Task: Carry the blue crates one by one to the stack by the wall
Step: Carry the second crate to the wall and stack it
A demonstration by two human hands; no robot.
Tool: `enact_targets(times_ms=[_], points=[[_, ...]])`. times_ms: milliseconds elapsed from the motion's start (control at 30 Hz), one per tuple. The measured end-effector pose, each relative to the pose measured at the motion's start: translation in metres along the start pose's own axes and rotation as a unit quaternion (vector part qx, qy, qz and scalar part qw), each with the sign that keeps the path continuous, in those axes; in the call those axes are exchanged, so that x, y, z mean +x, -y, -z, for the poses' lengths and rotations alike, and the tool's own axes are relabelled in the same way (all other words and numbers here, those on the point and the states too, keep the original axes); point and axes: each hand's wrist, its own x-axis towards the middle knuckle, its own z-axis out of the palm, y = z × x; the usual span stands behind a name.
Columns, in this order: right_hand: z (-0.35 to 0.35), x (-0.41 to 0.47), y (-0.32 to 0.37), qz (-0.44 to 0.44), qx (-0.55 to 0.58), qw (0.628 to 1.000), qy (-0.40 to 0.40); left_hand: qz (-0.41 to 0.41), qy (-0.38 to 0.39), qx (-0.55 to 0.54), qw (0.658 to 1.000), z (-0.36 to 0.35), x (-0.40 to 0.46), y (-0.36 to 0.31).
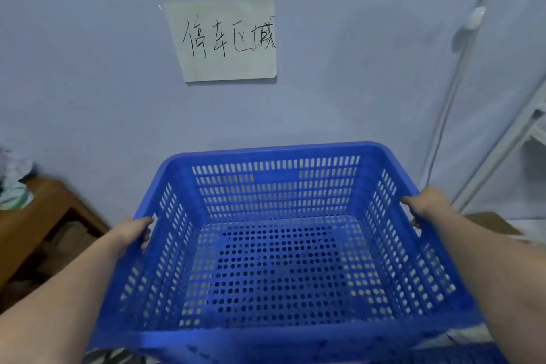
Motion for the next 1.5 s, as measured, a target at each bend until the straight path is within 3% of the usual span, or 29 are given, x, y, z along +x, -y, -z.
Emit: enact_targets(times_ms=[133, 300, 567, 767, 1033, 1300, 1500], points=[[-0.056, 0.050, 0.010, -0.033, 0.000, 0.999, 0.022, 0.041, 0.019, 0.010, 0.999, -0.020, 0.064, 0.015], [-0.139, 0.110, -0.009, -0.138, 0.058, 0.988, 0.042, 0.095, 0.047, 0.007, 0.994, -0.054, 0.152, 0.033], [-0.214, 0.106, -0.006, -0.236, 0.076, 0.967, 0.055, 0.169, 0.067, 0.013, 0.983, -0.096, 0.240, 0.076], [-0.238, 0.138, -0.010, -0.247, 0.087, 0.963, 0.065, 0.170, 0.068, 0.019, 0.983, -0.125, 0.256, 0.064], [-0.280, 0.189, -0.050, -0.253, 0.193, 0.943, 0.098, 0.203, 0.073, 0.001, 0.976, -0.161, 0.286, 0.071], [-0.297, 0.204, -0.057, -0.251, 0.223, 0.940, 0.059, 0.182, 0.041, -0.009, 0.982, -0.187, 0.313, 0.079], [-0.299, 0.225, -0.045, -0.266, 0.291, 0.917, 0.050, 0.196, 0.046, -0.051, 0.978, -0.185, 0.327, 0.073]])
